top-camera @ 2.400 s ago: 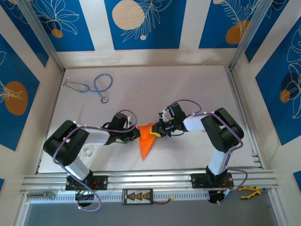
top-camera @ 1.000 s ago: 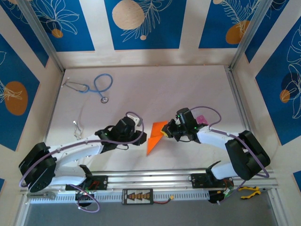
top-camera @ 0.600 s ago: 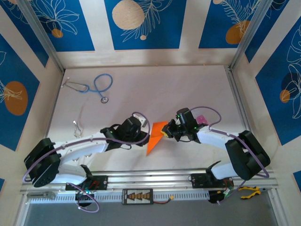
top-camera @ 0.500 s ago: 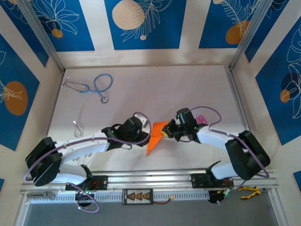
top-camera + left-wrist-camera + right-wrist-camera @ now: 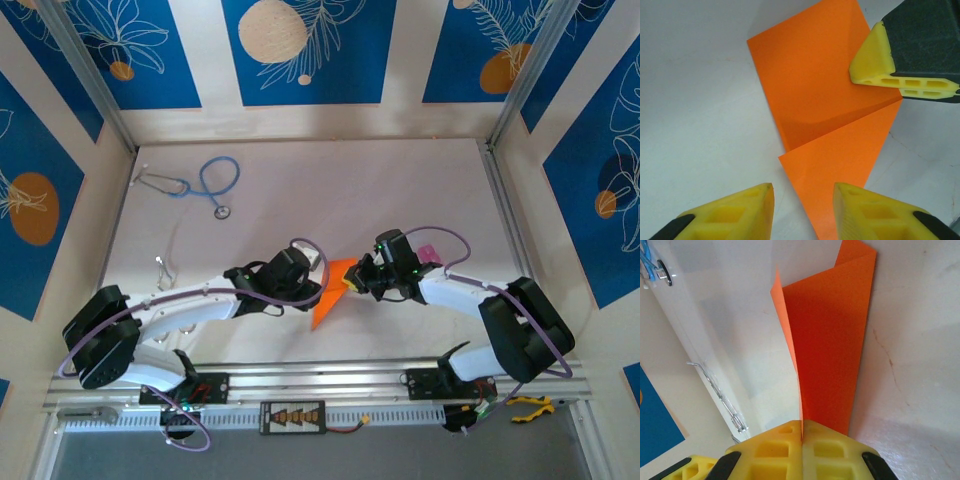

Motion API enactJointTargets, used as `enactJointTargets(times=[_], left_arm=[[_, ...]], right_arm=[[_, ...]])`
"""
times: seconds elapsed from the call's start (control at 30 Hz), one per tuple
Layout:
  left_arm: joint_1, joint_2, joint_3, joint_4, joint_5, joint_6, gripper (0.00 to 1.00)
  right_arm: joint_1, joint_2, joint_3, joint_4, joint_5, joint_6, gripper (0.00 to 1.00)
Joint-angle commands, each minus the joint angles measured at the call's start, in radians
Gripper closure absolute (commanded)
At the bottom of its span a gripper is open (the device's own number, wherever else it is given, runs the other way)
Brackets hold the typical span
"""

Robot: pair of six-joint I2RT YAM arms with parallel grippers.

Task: Fold a paper plane with a square sheet of paper (pick it up from the middle)
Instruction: Fold the wing for the fifth time at the center of the table.

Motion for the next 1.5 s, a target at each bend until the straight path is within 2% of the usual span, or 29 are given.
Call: enactJointTargets(times=[0.0, 0.67, 1.1, 1.47], left_arm=[[-0.013, 0.004, 0.028, -0.021, -0.024, 0.030, 0.64], [-0.036, 0.071, 0.071, -0.064, -0.051, 0.041, 0.63], [-0.039, 0.034, 0.063, -0.083, -0.088, 0.055, 0.63], [-0.039, 0.008, 0.028, 0.009, 0.033, 0.105, 0.59]], right_arm=[[-0.007, -0.025, 0.009, -0.023, -0.020, -0.005, 1.00], [-0.014, -0.011, 0.006, -0.021, -0.044, -0.008, 1.00], [-0.020, -0.025, 0.005, -0.011, -0.052, -0.013, 1.00], [-0.021, -0.023, 0.001, 0.000, -0.054, -0.017, 1.00]])
